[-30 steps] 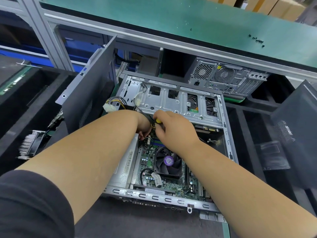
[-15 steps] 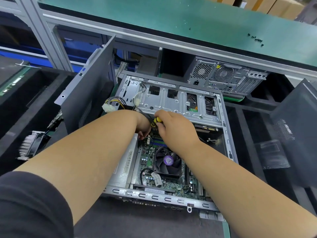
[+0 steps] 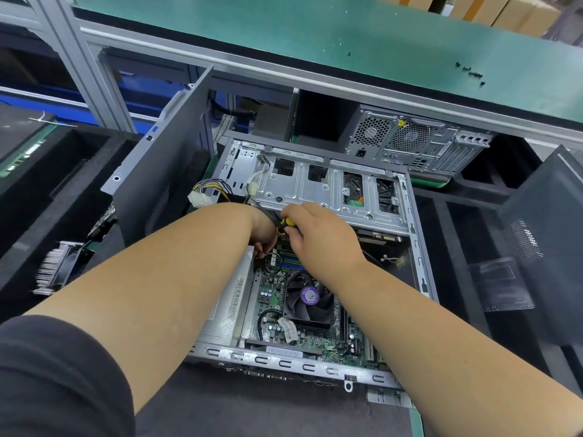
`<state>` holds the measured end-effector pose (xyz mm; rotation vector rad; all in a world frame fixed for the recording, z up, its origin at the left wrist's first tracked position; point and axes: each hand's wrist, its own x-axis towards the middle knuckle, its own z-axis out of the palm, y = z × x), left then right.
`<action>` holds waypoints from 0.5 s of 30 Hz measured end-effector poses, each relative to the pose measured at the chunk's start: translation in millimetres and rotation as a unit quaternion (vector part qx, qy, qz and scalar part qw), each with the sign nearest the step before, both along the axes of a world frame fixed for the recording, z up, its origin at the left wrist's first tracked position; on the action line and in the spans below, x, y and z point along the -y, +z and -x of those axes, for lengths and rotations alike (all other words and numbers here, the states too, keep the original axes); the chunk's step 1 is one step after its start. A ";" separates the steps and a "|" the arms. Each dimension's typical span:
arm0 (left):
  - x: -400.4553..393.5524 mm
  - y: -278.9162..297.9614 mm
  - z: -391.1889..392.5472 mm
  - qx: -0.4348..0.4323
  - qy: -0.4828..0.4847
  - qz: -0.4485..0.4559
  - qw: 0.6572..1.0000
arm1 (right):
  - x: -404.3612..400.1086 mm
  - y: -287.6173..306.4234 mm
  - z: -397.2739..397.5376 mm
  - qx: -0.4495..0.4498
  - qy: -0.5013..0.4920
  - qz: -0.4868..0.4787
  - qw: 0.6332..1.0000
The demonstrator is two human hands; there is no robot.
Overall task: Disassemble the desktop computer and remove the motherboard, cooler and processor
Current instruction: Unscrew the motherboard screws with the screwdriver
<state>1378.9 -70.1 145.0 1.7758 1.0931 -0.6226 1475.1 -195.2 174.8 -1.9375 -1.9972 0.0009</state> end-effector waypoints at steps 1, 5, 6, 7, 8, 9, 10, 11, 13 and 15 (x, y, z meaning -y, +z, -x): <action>-1.3 -1.1 0.2 0.004 -0.006 0.005 1.000 | 0.2 0.3 0.0 -0.005 -0.003 0.001 1.000; -6.6 -0.8 1.4 -0.030 -0.011 -0.026 0.999 | -0.9 1.7 -1.0 -0.033 -0.011 -0.003 0.999; -6.0 0.7 1.5 -0.040 -0.013 -0.037 0.998 | -2.0 2.0 -1.7 -0.031 -0.015 -0.002 0.999; -5.6 1.4 0.5 -0.041 -0.010 -0.033 0.999 | -2.9 2.1 -2.2 -0.026 -0.018 -0.001 1.000; -4.3 1.2 0.3 -0.038 -0.007 -0.019 0.999 | -3.7 2.0 -2.3 -0.023 -0.019 -0.001 1.000; -3.5 0.1 -0.1 -0.035 -0.002 -0.008 0.999 | -3.8 1.7 -2.0 -0.023 -0.020 -0.001 1.000; -2.0 0.1 0.2 -0.035 0.002 -0.002 0.999 | -3.5 1.4 -1.8 -0.027 -0.020 0.001 0.999; -1.7 0.1 0.0 -0.034 0.009 0.000 0.999 | -2.9 1.3 -1.5 -0.031 -0.018 0.001 0.999; -1.9 -0.3 0.3 -0.033 0.011 0.003 0.999 | -1.3 1.4 -1.3 -0.032 -0.013 0.003 0.999; -1.1 0.3 -0.2 -0.031 0.010 0.004 0.999 | 0.5 1.6 -1.8 -0.021 -0.011 0.004 1.000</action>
